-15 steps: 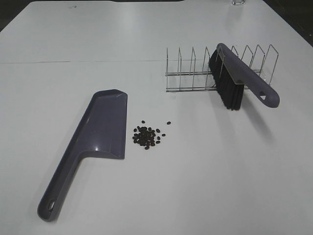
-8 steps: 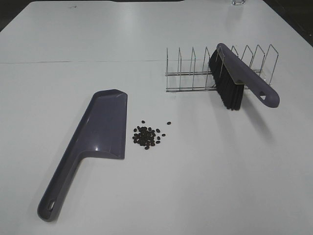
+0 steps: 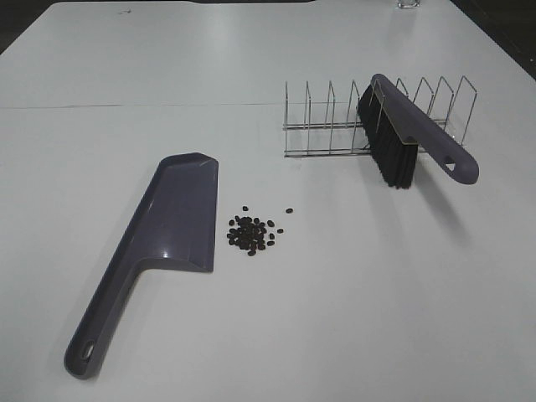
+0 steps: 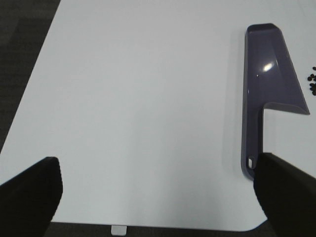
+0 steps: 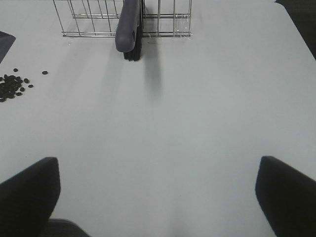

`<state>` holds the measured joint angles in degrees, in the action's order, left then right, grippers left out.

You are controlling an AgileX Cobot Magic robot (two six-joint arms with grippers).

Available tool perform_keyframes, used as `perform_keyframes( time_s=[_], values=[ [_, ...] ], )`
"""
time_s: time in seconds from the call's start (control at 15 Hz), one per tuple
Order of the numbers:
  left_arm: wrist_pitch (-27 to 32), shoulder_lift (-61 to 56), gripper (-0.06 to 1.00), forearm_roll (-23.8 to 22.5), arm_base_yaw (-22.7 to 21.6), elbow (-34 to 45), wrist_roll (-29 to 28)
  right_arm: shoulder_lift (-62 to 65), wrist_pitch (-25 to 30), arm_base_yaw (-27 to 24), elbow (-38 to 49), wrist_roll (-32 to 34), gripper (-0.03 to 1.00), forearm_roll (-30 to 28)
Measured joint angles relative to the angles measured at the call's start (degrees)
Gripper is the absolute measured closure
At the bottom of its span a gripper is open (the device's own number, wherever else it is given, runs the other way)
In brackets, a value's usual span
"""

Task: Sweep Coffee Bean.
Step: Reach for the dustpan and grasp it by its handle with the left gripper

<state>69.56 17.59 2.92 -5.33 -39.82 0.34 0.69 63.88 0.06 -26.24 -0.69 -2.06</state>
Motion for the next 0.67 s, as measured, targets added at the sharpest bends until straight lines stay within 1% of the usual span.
perform_keyframes(
  time_s=[0.2, 0.4, 0.47, 0.53, 0.6, 0.67],
  values=[
    [0.1, 8.9, -0.03, 2.9, 0.0, -1.7, 0.0, 0.0, 0.0, 0.0, 0.0, 0.0, -0.02, 0.0],
    [0.2, 12.7, -0.03, 3.9, 0.0, -1.8, 0.0, 0.0, 0.0, 0.0, 0.0, 0.0, -0.02, 0.0],
    [0.6, 15.2, -0.03, 3.2, 0.0, -2.9, 0.0, 0.0, 0.0, 0.0, 0.0, 0.0, -0.02, 0.0],
    [0.6, 15.2, -0.03, 3.2, 0.0, -2.9, 0.0, 0.0, 0.0, 0.0, 0.0, 0.0, -0.02, 0.0],
    [0.7, 18.7, -0.03, 0.6, 0.6, -3.8, -0.3, 0.0, 0.0, 0.0, 0.0, 0.0, -0.02, 0.0],
    [0.7, 21.0, -0.03, -0.6, 1.7, -3.8, -0.7, 0.0, 0.0, 0.0, 0.0, 0.0, -0.02, 0.0]
  ],
)
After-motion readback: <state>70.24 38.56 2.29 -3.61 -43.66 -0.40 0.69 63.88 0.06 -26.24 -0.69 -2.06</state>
